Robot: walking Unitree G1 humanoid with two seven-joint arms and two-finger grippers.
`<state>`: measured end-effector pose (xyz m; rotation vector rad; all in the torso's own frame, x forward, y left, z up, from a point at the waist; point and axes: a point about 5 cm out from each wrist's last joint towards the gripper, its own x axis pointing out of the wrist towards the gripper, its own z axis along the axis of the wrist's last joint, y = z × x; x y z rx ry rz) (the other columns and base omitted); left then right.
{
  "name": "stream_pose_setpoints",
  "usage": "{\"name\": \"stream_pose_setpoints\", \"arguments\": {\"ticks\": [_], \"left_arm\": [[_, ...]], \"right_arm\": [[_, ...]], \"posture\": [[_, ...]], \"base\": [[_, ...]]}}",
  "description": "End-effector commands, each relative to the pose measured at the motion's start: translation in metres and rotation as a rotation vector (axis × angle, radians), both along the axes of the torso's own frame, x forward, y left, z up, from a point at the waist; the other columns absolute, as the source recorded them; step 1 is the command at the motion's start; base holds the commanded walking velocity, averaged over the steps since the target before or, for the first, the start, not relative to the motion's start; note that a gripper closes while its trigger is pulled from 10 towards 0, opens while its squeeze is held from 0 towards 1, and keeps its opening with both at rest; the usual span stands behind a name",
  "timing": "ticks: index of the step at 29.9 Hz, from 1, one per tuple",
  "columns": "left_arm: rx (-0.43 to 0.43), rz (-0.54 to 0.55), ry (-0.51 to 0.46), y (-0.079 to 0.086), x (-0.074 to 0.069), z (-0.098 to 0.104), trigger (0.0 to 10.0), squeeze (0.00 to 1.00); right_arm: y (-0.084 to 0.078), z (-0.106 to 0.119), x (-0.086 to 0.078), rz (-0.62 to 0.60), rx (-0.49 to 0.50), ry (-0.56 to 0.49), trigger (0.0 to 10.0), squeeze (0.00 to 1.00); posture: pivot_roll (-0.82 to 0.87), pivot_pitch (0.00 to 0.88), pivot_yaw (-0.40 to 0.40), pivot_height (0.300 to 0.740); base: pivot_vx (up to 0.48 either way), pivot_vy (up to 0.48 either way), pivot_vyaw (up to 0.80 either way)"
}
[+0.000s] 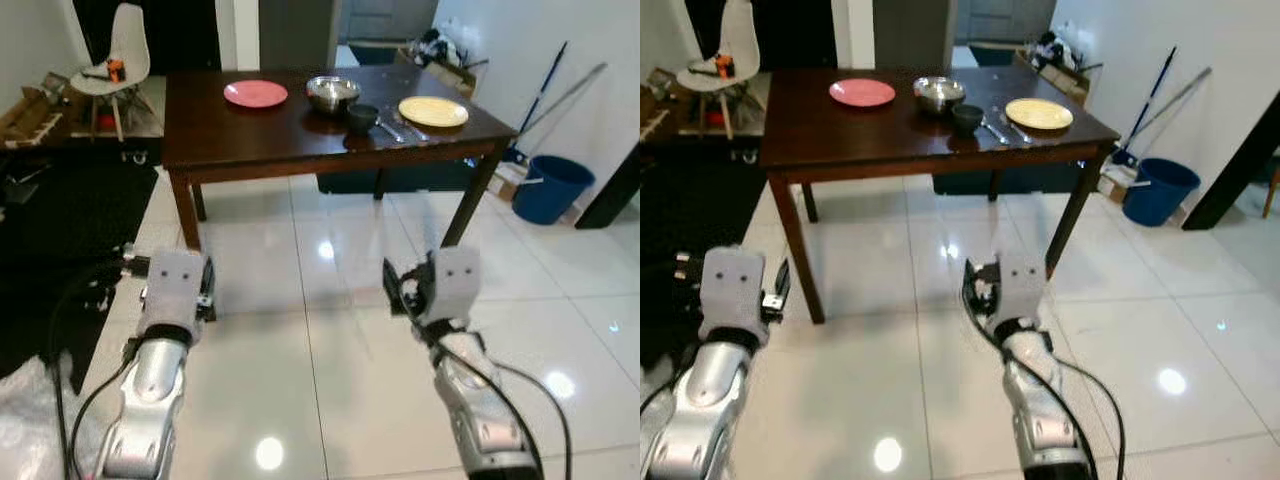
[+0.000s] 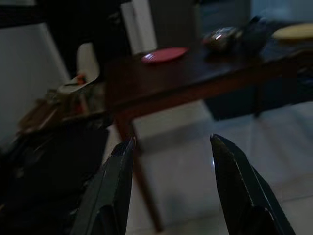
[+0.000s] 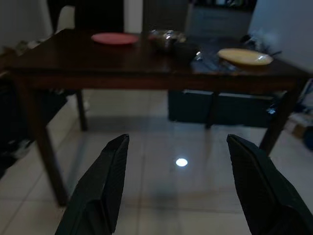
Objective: Setting the table
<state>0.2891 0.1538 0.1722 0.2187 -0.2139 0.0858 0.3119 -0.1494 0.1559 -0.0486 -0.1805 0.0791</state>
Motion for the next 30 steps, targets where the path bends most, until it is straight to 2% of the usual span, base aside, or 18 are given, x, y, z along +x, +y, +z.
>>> {"name": "stream_pose_setpoints", "arguments": {"ticks": [1,10,21,30], "left_arm": [[-0.001,0.027,0.013,0.004,-0.002,-0.004,10.0,0.0],[-0.014,0.008,0.018,-0.003,-0.002,-0.008,10.0,0.0],[-0.011,-0.031,0.024,-0.009,-0.001,-0.009,10.0,0.0],[-0.007,-0.056,0.025,-0.013,0.0,-0.009,10.0,0.0]], "right_arm": [[0.001,0.001,-0.001,0.013,0.01,-0.006,10.0,0.0],[0.003,0.001,-0.004,0.054,0.017,0.006,10.0,0.0],[-0.006,-0.004,-0.006,0.029,0.032,0.029,10.0,0.0],[-0.006,-0.009,-0.008,0.021,0.029,0.045,10.0,0.0]], "posture": [[-0.01,0.0,0.034,0.74],[-0.01,0.0,0.035,0.74],[-0.02,0.0,0.049,0.74],[-0.03,0.0,0.06,0.74]], "base": [[0.48,0.0,0.0],[0.48,0.0,0.0],[0.48,0.0,0.0],[0.48,0.0,0.0]]}}
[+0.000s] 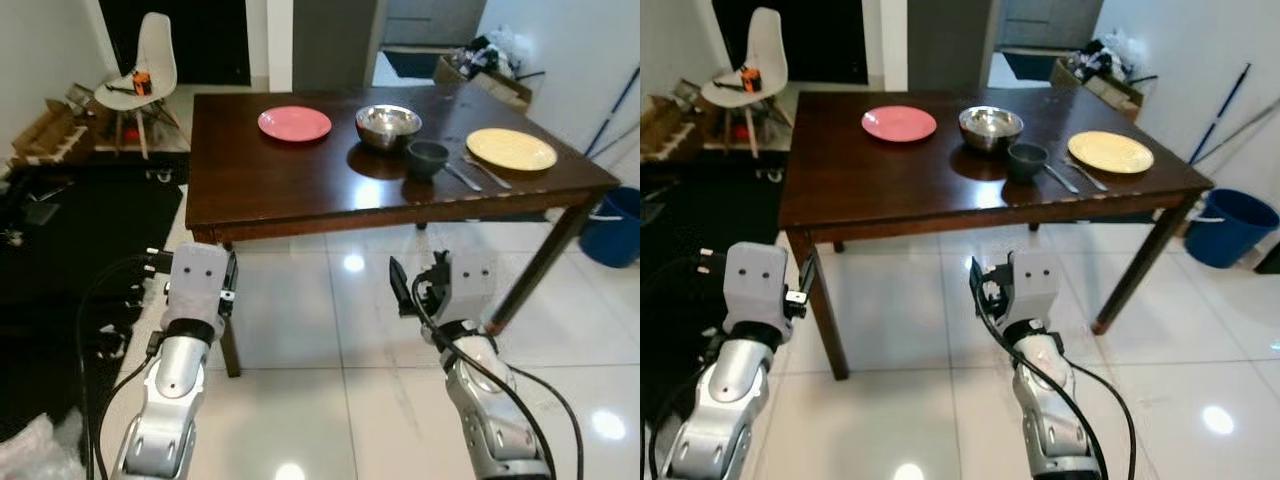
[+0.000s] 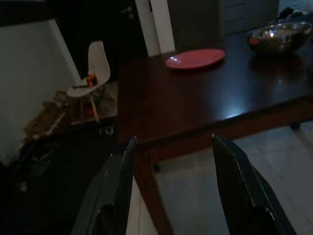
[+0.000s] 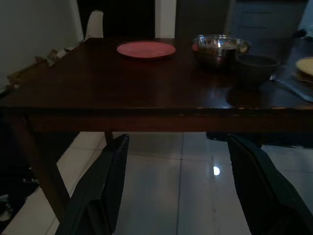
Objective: Setting the table
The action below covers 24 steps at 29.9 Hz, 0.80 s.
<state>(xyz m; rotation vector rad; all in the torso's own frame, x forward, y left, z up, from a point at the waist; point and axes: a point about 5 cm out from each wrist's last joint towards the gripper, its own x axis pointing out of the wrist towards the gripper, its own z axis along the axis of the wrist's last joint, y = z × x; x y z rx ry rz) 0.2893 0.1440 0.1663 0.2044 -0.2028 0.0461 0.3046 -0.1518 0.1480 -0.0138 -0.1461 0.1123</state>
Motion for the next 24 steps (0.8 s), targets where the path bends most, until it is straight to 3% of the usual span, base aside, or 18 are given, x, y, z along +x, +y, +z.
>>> {"name": "stream_pose_setpoints", "arguments": {"ticks": [1,14,24], "left_arm": [[0.004,-0.019,0.01,-0.0032,0.0001,-0.0027,10.0,0.0],[0.007,-0.035,0.011,-0.0057,0.0003,-0.0026,10.0,0.0],[-0.003,-0.034,0.02,-0.0053,0.001,-0.0034,10.0,0.0]], "right_arm": [[-0.0033,-0.0011,-0.0003,-0.015,-0.002,0.01,10.0,0.0],[-0.0037,-0.0024,-0.0011,-0.02,-0.006,0.016,10.0,0.0],[-0.0032,-0.0031,-0.0017,-0.021,-0.006,0.019,10.0,0.0]], "posture": [[-0.02,0.0,0.061,0.74],[-0.03,0.0,0.063,0.74],[-0.03,0.0,0.064,0.74]], "base": [[0.48,0.0,0.0],[0.452,0.0,0.0],[0.421,-0.164,0.0]]}}
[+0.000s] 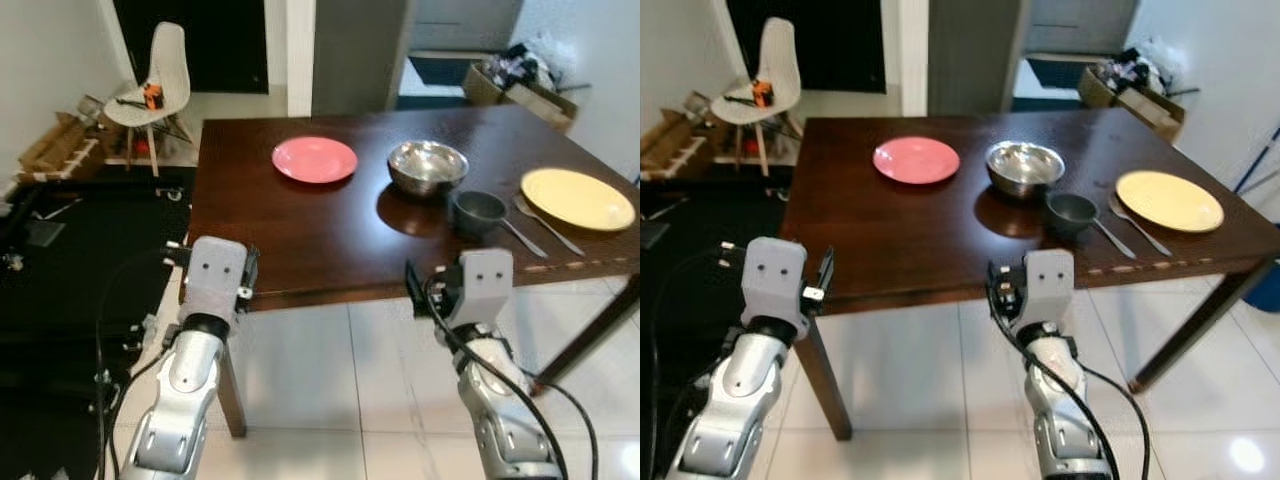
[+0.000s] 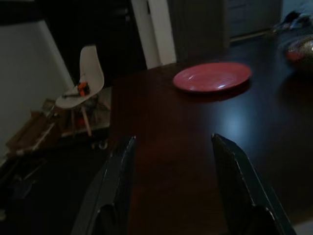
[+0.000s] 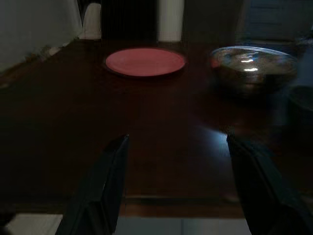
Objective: Setting the table
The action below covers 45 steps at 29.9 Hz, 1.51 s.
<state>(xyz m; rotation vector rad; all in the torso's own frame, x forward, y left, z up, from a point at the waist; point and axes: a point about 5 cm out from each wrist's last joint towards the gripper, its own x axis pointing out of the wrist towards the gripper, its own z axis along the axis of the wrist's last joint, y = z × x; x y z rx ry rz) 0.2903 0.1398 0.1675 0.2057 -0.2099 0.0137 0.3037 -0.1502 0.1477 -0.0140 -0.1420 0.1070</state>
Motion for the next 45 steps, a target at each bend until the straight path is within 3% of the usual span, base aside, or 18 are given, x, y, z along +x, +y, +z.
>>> {"name": "stream_pose_setpoints", "arguments": {"ticks": [1,36,45], "left_arm": [[-0.008,-0.001,0.024,-0.0009,0.0002,-0.0046,10.0,0.0],[-0.015,-0.004,0.026,-0.0011,0.0016,-0.0043,10.0,0.0],[-0.042,-0.043,0.038,-0.0045,0.0006,-0.0039,10.0,0.0]], "right_arm": [[-0.0048,-0.0029,-0.0008,-0.015,-0.006,0.016,10.0,0.0],[-0.003,-0.0039,-0.0004,-0.014,-0.008,0.02,10.0,0.0],[-0.0026,-0.0051,-0.0008,-0.008,-0.002,0.027,10.0,0.0]], "posture": [[-0.03,0.0,0.064,0.74],[-0.03,0.0,0.067,0.74],[-0.03,0.0,0.069,0.74]], "base": [[0.48,0.0,0.0],[0.469,0.0,0.0],[0.082,0.0,0.0]]}}
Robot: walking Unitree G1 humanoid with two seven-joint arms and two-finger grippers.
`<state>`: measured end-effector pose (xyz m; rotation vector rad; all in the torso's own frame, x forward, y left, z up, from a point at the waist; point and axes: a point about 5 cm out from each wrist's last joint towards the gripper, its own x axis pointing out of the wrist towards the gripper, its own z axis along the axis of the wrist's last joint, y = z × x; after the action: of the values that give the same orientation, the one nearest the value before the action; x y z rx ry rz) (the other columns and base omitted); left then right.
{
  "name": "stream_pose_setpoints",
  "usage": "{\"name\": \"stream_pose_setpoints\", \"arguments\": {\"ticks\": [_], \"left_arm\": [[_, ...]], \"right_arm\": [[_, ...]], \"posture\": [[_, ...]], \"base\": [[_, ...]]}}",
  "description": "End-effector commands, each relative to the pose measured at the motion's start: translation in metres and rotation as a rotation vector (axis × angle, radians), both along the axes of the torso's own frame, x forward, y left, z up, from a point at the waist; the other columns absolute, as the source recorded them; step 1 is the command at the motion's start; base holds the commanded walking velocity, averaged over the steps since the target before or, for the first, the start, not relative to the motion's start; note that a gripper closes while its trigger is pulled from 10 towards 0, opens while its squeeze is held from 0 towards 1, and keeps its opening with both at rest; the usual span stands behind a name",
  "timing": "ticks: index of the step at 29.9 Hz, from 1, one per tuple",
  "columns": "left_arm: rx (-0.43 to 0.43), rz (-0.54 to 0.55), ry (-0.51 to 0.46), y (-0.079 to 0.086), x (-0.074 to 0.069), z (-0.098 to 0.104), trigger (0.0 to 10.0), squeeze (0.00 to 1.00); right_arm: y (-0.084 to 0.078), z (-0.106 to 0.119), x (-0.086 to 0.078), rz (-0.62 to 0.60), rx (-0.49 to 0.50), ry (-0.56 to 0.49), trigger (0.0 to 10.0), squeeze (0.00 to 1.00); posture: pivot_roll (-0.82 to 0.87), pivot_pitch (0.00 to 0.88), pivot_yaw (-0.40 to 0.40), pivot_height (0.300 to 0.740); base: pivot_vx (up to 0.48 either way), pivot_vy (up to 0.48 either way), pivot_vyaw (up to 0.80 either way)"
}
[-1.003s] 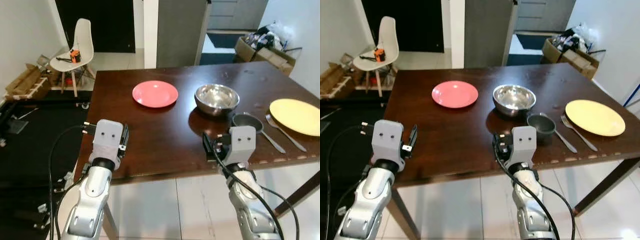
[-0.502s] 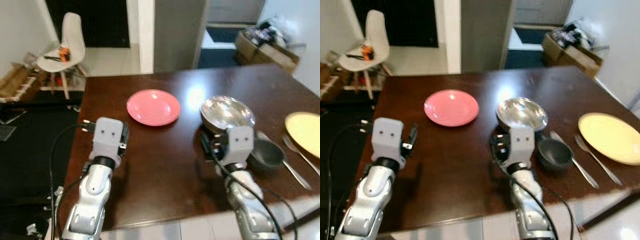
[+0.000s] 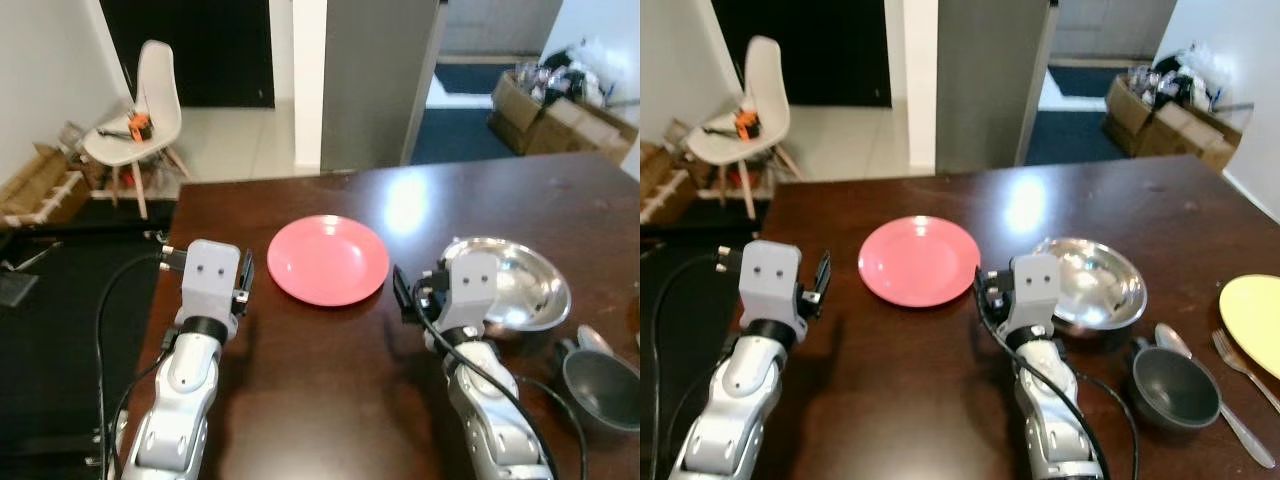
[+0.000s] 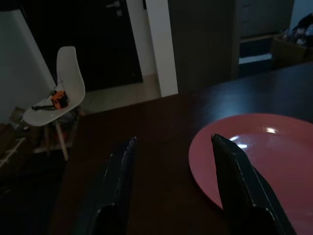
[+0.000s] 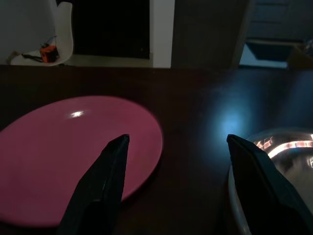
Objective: Setting the table
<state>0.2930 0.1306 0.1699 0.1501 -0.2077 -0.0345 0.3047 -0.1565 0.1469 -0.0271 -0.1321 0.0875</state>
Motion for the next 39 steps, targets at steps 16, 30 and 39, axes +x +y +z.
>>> {"name": "stream_pose_setpoints", "arguments": {"ticks": [16,30,39], "left_arm": [[0.035,-0.181,0.177,-0.002,-0.005,-0.018,10.0,0.0],[0.111,-0.303,0.193,0.012,-0.016,0.007,10.0,0.0],[0.106,-0.331,0.223,0.024,-0.033,0.02,10.0,0.0]], "right_arm": [[0.031,-0.023,0.015,0.291,0.076,0.168,10.0,0.0],[0.036,-0.017,0.055,0.352,-0.035,0.205,10.0,0.0],[0.03,-0.008,0.073,0.39,-0.146,0.208,10.0,0.0]], "posture": [[0.01,0.012,0.089,0.74],[0.12,0.105,0.121,0.74],[0.19,0.168,0.138,0.74]], "base": [[0.0,0.0,0.0],[0.0,0.0,0.0],[0.0,0.0,0.0]]}}
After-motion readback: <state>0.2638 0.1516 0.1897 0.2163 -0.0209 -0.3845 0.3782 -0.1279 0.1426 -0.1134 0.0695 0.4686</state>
